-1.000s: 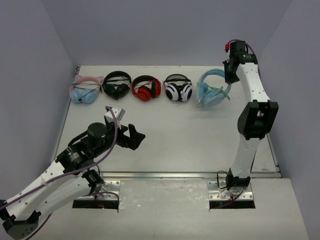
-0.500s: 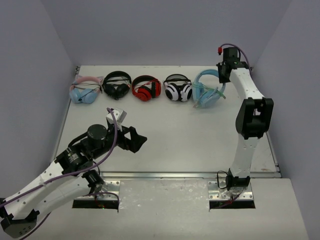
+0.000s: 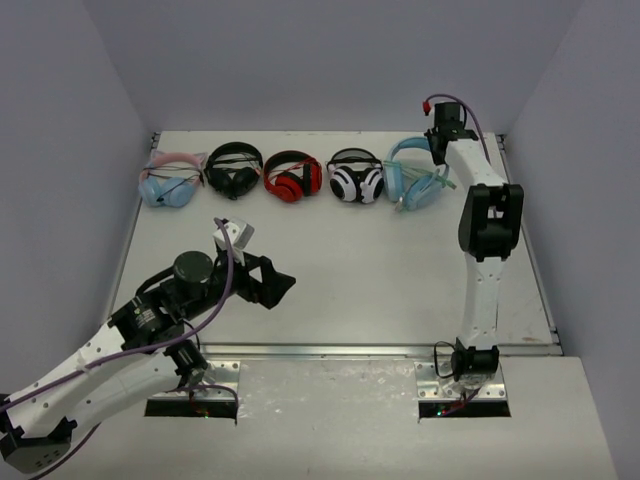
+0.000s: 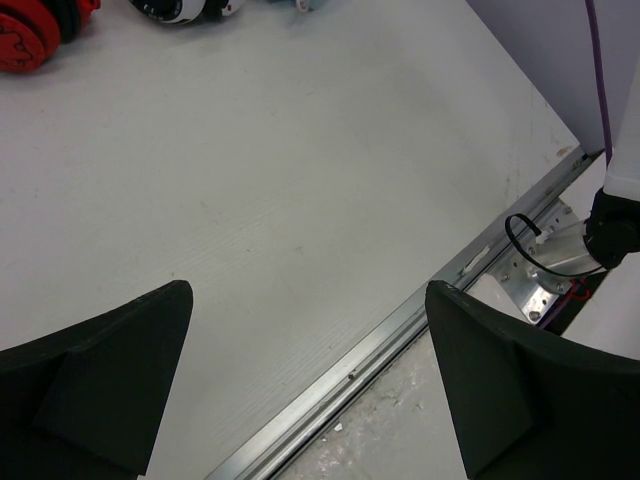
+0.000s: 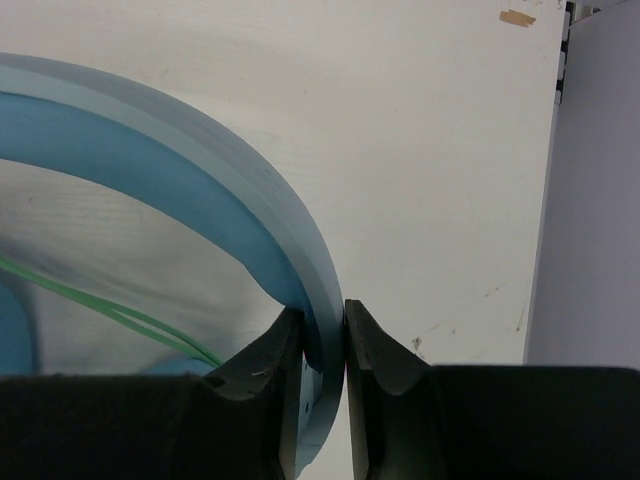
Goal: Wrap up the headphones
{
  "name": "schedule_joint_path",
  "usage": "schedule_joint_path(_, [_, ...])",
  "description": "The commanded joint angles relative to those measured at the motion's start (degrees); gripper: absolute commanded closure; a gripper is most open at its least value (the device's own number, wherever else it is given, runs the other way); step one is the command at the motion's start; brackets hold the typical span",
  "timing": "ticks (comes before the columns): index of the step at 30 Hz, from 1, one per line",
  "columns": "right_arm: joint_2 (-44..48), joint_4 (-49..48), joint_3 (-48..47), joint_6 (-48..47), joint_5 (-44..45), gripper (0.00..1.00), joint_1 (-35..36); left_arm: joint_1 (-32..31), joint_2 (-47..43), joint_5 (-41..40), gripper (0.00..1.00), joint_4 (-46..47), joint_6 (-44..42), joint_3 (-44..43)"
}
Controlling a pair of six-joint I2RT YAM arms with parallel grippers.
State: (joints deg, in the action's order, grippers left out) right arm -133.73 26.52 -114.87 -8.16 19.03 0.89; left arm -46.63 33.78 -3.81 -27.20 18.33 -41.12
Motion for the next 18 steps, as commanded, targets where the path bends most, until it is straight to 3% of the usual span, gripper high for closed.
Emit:
schedule_joint_path(1, [-0.2, -6.4, -2.6, -5.2, 0.5, 0.77, 0.4, -0.7, 0.4, -0.1, 0.00, 2.7, 0.1, 0.3])
schedule_joint_path(7, [-4.8, -9.1, -8.9, -9.8, 2.9, 0.66, 0.2, -2.2, 0.8, -0.8, 0.00, 2.6, 0.3, 0.3])
schedule_joint_path(11, [-5.5, -15.2, -5.9, -14.9, 1.0, 0.66, 0.0, -3.8, 0.1, -1.9, 0.00, 2.4, 0.8, 0.4])
schedule_joint_path(15, [-8.1, -15.5, -7.9, -18.5, -1.0, 0.74, -0.3, -4.2, -0.3, -2.4, 0.00, 2.3, 1.0, 0.4])
schedule_joint_path(18, [-10.3, -17.3, -9.1, -18.8, -2.4, 0.69, -0.7, -4.2, -0.1, -2.5, 0.00, 2.4, 1.0, 0.5])
